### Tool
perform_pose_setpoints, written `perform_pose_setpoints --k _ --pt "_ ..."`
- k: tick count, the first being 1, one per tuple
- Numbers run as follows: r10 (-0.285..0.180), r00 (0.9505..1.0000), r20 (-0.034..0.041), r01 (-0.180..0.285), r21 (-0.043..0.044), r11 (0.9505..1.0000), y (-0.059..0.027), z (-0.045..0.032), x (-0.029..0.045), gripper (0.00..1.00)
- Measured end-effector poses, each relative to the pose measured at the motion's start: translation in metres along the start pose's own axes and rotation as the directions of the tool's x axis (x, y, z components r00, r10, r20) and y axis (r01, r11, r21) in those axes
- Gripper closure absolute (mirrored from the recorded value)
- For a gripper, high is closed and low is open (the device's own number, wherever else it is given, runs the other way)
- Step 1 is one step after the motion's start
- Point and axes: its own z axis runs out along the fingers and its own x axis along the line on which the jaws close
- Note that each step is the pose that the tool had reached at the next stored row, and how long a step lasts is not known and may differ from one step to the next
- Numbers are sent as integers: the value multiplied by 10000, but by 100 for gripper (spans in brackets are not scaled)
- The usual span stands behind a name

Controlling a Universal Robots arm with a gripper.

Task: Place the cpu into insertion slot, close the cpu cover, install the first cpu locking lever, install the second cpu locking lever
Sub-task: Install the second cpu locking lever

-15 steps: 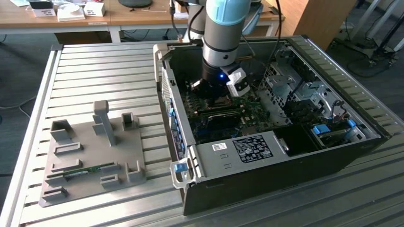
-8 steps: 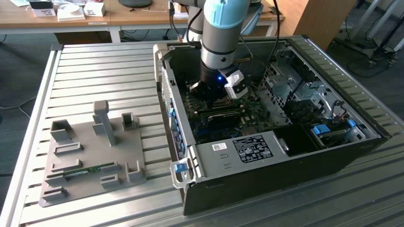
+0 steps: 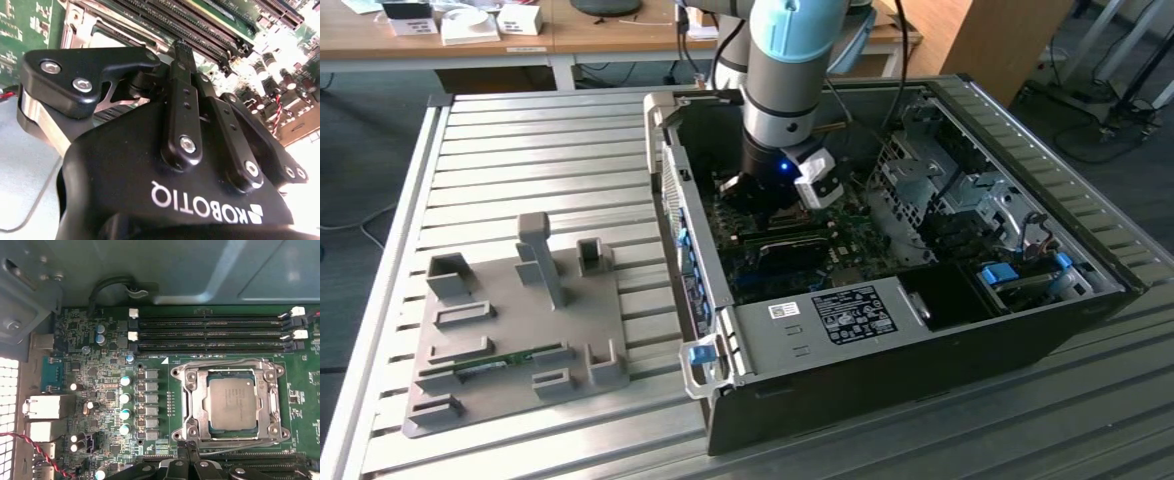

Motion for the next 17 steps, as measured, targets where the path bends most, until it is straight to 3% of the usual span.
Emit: perform_pose_setpoints --k 4,17 --pt "-304 9995 -34 304 -19 9995 11 5 1 89" --pt "-443 9990 -49 443 -36 9990 53 58 15 89"
